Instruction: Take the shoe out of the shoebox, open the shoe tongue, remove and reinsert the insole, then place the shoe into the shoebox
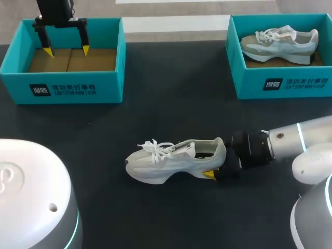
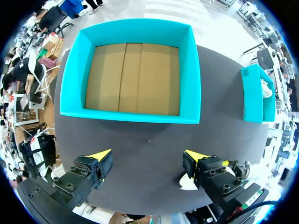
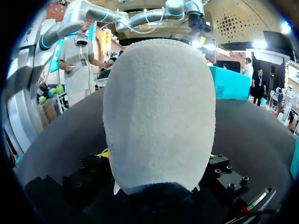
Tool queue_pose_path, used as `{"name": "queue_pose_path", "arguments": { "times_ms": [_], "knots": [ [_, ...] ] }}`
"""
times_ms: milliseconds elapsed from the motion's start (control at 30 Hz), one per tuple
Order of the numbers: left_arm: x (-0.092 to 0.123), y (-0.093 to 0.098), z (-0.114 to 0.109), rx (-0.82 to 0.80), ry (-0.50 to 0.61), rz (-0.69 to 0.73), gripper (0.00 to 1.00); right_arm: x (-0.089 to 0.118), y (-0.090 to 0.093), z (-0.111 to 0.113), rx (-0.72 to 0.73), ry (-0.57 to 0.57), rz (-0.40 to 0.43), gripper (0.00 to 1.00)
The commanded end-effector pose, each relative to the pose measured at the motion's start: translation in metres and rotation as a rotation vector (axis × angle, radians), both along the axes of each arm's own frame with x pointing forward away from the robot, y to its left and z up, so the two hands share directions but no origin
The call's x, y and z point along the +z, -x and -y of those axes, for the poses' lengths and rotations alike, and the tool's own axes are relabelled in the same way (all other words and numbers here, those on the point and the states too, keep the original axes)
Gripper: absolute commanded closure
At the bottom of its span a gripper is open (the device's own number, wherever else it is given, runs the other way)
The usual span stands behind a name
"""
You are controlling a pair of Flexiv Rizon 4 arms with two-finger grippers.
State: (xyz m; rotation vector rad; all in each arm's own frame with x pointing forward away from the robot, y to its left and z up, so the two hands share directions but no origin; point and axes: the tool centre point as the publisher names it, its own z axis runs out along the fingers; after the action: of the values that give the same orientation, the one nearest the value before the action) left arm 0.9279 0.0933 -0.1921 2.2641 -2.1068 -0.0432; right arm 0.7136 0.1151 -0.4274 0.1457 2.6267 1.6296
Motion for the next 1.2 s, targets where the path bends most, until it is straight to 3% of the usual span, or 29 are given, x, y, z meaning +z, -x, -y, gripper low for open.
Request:
{"name": "queue_pose_path", "arguments": {
  "times_ms": [33,300,467,700,1033,1200],
  "knots": [
    [0.0,0.0,0.0,0.0,0.0,0.001,0.0,-0.004,-0.002,-0.005,0.0,0.005,-0.001,1.0],
    [0.0,0.0,0.0,0.0,0.0,0.001,0.0,-0.004,-0.002,-0.005,0.0,0.005,-0.001,1.0],
    [0.006,0.012,0.021,0.066,-0.009,0.022,0.0,-0.004,-0.002,-0.005,0.0,0.005,-0.001,1.0],
    [-0.006,0.031,0.048,0.168,0.006,0.033,0.0,-0.004,-0.002,-0.005,0.0,0.005,-0.001,1.0],
    [-0.014,0.082,0.112,0.157,-0.028,0.063,0.0,-0.004,-0.002,-0.005,0.0,0.005,-0.001,1.0],
    [-0.029,0.111,0.146,0.141,-0.076,0.03,0.0,-0.004,-0.002,-0.005,0.0,0.005,-0.001,1.0]
  ]
}}
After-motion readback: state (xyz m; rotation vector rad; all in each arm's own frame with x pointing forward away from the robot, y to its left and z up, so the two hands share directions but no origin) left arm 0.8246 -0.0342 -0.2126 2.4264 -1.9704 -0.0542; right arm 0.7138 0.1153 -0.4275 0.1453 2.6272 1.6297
